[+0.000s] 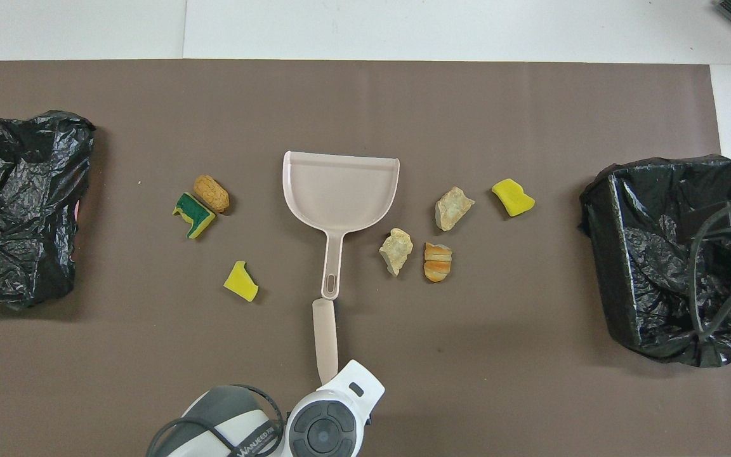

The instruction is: Sweep and dump trash in bin

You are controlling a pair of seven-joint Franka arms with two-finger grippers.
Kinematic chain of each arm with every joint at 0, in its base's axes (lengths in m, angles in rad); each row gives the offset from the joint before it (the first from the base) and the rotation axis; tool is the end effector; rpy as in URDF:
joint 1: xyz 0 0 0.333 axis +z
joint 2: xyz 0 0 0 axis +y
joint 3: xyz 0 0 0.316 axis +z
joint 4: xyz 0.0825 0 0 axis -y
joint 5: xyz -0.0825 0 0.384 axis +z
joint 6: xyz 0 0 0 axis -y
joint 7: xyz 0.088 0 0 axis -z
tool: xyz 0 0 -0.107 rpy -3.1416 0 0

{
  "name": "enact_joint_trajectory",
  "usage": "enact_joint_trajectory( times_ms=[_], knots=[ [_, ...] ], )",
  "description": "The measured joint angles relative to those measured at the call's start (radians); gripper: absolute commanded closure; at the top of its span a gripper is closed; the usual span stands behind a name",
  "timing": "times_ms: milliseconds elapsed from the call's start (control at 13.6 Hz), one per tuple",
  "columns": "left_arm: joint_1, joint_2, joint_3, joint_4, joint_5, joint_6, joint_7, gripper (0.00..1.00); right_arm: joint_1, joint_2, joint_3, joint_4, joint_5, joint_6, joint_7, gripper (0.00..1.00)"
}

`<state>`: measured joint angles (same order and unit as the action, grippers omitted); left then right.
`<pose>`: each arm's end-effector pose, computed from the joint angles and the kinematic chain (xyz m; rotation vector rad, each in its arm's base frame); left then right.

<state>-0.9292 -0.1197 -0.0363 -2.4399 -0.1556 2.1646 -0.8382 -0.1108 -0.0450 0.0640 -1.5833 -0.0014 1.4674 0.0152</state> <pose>0.2524 -0.3753 0.3363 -3.0789 0.0454 0.2910 0.5290 -0.0241 0.6343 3.1349 -0.0976 -0.1115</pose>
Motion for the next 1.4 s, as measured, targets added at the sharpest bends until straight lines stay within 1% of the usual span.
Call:
enact_joint_trajectory(
  times_ms=[294,514,735,881,955,1175,1396],
  knots=[
    [0.048,-0.016,0.012,0.017,0.000,-0.123,0.098,1.00,0.000,-0.001,0.000,-0.004,0.000,0.000,0.000,0.00],
    [0.139,-0.046,0.015,0.063,0.000,-0.222,0.183,1.00,0.031,-0.003,0.002,-0.012,0.013,0.024,0.025,0.00],
    [0.268,-0.148,0.019,0.101,0.001,-0.313,0.293,1.00,0.126,-0.006,0.021,-0.042,0.021,0.076,0.171,0.00],
    [0.381,-0.212,0.021,0.131,0.015,-0.370,0.385,1.00,0.190,-0.006,0.030,-0.089,0.022,0.160,0.261,0.00],
    [0.439,-0.223,0.022,0.146,0.030,-0.380,0.441,1.00,0.217,-0.006,0.030,-0.117,0.022,0.210,0.300,0.00],
    [0.594,-0.202,0.025,0.185,0.091,-0.381,0.645,1.00,0.311,0.018,0.031,-0.174,0.023,0.336,0.457,0.00],
    [0.721,-0.141,0.025,0.240,0.103,-0.371,0.782,1.00,0.398,0.084,0.031,-0.188,0.022,0.457,0.598,0.00]
  ],
)
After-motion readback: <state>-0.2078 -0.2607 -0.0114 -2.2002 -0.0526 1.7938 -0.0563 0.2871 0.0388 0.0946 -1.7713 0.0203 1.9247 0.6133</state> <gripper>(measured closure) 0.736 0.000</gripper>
